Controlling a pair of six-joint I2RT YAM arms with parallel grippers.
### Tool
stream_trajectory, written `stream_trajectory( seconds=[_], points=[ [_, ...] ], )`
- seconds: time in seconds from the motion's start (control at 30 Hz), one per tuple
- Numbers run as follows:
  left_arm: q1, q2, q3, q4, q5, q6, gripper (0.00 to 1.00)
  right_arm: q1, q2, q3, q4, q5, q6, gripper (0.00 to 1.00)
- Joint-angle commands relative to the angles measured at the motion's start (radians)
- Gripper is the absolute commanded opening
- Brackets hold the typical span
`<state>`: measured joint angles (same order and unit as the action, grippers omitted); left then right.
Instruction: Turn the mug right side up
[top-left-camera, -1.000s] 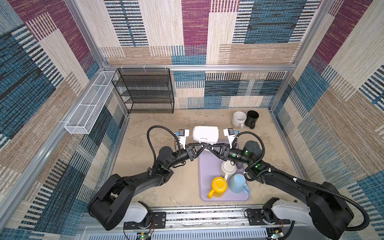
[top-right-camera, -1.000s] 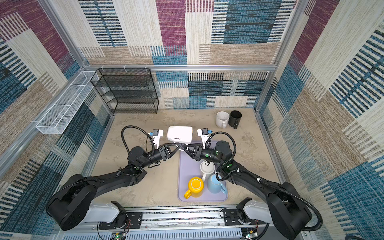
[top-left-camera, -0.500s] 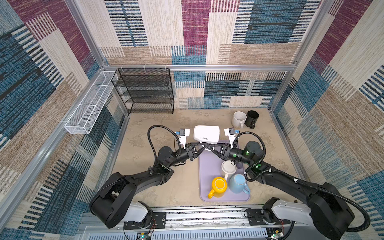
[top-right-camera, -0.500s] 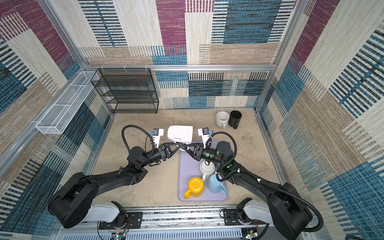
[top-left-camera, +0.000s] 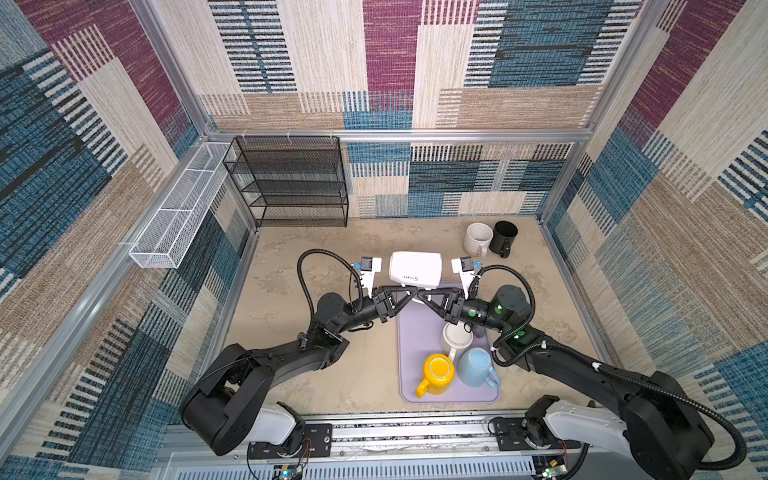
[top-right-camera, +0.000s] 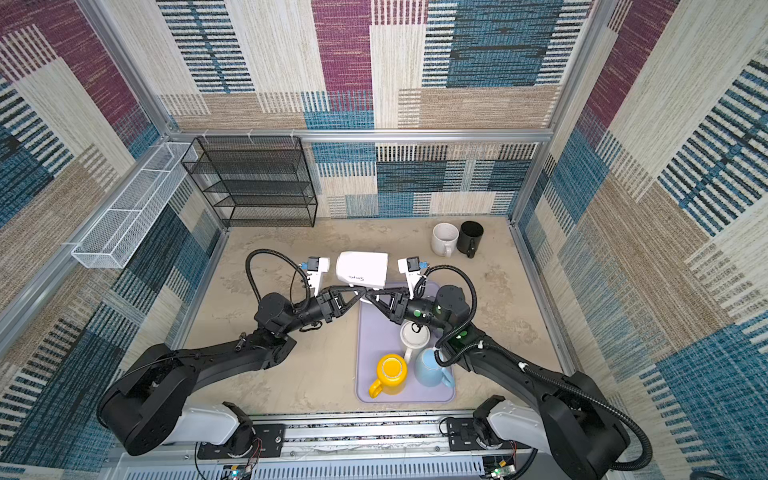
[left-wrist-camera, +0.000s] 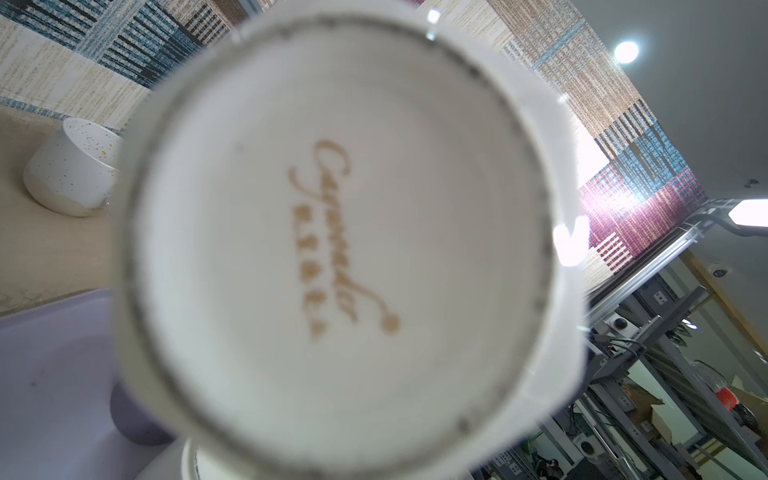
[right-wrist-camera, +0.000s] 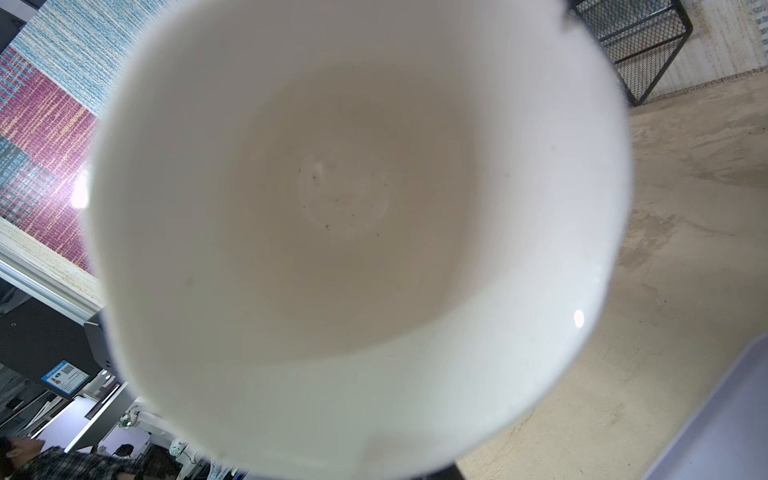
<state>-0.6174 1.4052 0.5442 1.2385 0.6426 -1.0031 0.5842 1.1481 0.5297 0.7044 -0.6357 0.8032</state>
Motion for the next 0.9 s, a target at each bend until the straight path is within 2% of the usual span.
stream_trajectory(
  seconds=[0.0,0.13,0.57,0.87],
  points=[
    [0.002,-0.005,0.004,0.051,0.022,-0.003,0.19,0.002,-0.017,-0.003,0.069,0.0,-0.002,0.0],
    [0.002,-0.012,0.003,0.034,0.011,0.005,0.26,0.002,-0.034,-0.004,0.039,0.002,-0.017,0.0],
    [0.004,-0.059,-0.009,-0.028,-0.012,0.041,0.25,0.002,-0.071,-0.022,-0.011,0.007,-0.035,0.0],
    [0.003,-0.068,-0.006,-0.055,-0.005,0.052,0.06,0.002,-0.087,-0.021,-0.016,0.016,-0.031,0.01]
  ],
)
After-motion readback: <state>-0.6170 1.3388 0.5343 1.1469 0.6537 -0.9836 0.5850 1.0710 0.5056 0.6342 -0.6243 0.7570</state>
